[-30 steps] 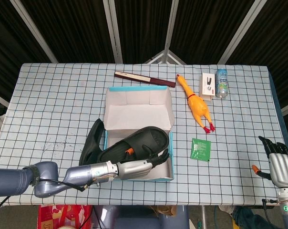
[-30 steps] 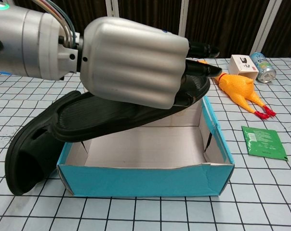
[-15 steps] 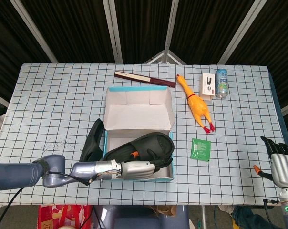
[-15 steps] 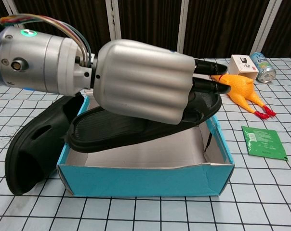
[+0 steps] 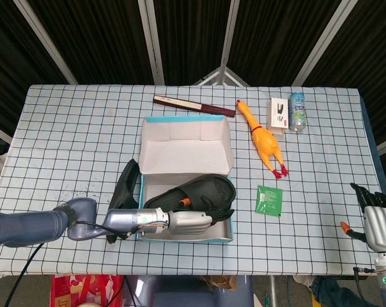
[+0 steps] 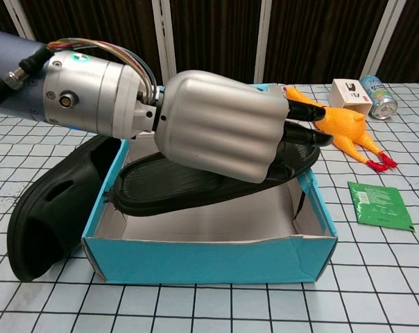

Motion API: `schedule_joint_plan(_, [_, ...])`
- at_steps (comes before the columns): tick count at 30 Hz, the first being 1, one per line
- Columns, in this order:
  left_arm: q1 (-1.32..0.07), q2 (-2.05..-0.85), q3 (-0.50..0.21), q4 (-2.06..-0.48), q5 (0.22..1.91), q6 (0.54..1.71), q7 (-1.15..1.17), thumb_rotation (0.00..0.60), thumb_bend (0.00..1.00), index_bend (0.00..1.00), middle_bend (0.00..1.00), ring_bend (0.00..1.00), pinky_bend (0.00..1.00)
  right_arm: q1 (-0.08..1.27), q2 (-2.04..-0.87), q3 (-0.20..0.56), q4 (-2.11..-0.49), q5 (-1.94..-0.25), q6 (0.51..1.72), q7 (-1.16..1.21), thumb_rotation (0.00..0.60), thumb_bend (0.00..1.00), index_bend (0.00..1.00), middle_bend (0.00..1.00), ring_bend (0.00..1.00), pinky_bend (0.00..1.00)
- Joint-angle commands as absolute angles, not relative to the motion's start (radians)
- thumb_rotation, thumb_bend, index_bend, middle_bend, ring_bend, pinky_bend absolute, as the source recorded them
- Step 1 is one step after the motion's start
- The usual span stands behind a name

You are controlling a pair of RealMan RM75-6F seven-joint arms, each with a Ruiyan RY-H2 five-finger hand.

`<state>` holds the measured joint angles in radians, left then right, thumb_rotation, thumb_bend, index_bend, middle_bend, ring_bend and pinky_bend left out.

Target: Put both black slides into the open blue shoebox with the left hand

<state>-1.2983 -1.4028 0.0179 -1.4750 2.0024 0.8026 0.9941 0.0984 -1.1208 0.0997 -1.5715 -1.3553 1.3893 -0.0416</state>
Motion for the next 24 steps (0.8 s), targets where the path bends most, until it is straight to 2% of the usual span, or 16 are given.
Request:
schedule_joint_plan(1, [-1.303,-1.43,0.027,-1.427,2.025,0.814,0.951,0.6,0.48,0.27,0.52,0.09,0.16,0.098,-1.121,0.101,-1.572,-1.353,1.389,-0.042,0.6,0.23,0.13,0.19,0.24,0.15])
schedule_joint_plan(10, [-1.28,-1.48,0.063,-1.366,2.057,0.845,0.879,0.6,0.47,0.27,0.52,0.09,0.16,0.101,-1.122,0.103,-1.572,-1.342,1.379,-0.051,0.6,0.23,0.13,0.19,0.24,0.15])
schedule_joint_plan(17, [-1.263,-1.516,0.051,-1.322,2.063,0.872,0.868,0.6,0.24,0.26,0.49,0.09,0.16,0.102,-1.122,0.103,-1.575,-1.338,1.376,-0.056,0.6,0.23,0.13,0.19,0.24,0.15])
schedule_joint_plan(24, [-1.238,-1.526,0.064,-1.329,2.049,0.879,0.822,0.6,0.15,0.25,0.48,0.1,0.16,0.102,-1.121,0.104,-1.575,-1.338,1.376,-0.054,0.6,0.23,0.13,0.19,0.24,0.15])
